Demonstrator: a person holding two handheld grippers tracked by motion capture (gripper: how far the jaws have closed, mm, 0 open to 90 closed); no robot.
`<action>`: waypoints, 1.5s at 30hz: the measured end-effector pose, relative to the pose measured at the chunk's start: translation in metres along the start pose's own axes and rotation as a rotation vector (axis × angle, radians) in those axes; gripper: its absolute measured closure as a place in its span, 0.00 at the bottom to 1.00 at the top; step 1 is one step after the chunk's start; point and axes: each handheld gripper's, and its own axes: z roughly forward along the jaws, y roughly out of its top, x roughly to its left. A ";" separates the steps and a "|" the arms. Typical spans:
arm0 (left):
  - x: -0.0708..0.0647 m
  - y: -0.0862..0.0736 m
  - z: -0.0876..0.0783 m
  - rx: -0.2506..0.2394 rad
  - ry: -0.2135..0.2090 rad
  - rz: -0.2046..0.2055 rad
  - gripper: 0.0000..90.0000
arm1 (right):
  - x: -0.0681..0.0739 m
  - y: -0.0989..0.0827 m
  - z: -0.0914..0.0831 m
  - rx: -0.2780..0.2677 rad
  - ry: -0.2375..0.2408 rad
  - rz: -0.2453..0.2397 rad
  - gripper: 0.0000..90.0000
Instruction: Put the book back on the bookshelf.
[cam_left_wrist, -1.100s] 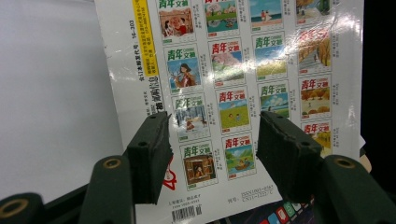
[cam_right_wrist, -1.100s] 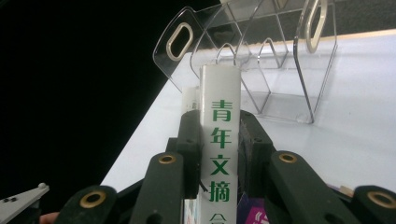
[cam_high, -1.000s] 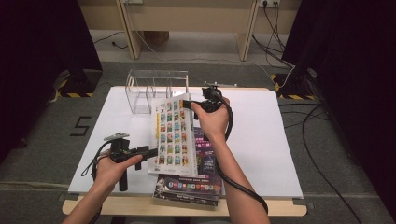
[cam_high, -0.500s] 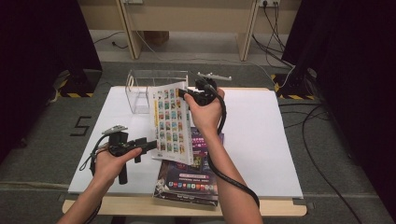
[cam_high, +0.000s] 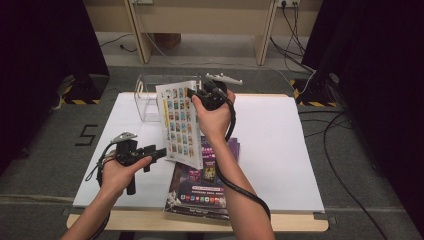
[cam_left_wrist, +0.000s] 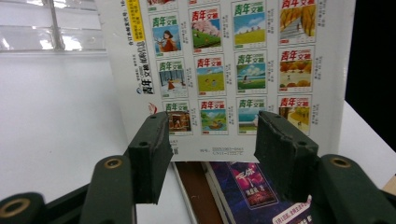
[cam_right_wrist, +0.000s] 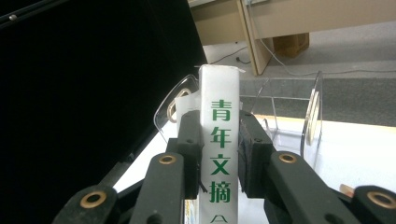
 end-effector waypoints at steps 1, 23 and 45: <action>-0.002 0.000 -0.001 0.006 -0.002 -0.018 0.49 | 0.000 0.000 0.001 -0.005 -0.001 -0.007 0.82; 0.006 -0.014 -0.013 -0.058 0.029 -0.011 0.49 | 0.002 0.043 -0.007 -0.137 -0.101 -0.072 0.83; 0.010 -0.036 -0.008 -0.047 0.041 -0.015 0.49 | -0.015 0.062 0.010 -0.178 -0.152 -0.040 0.83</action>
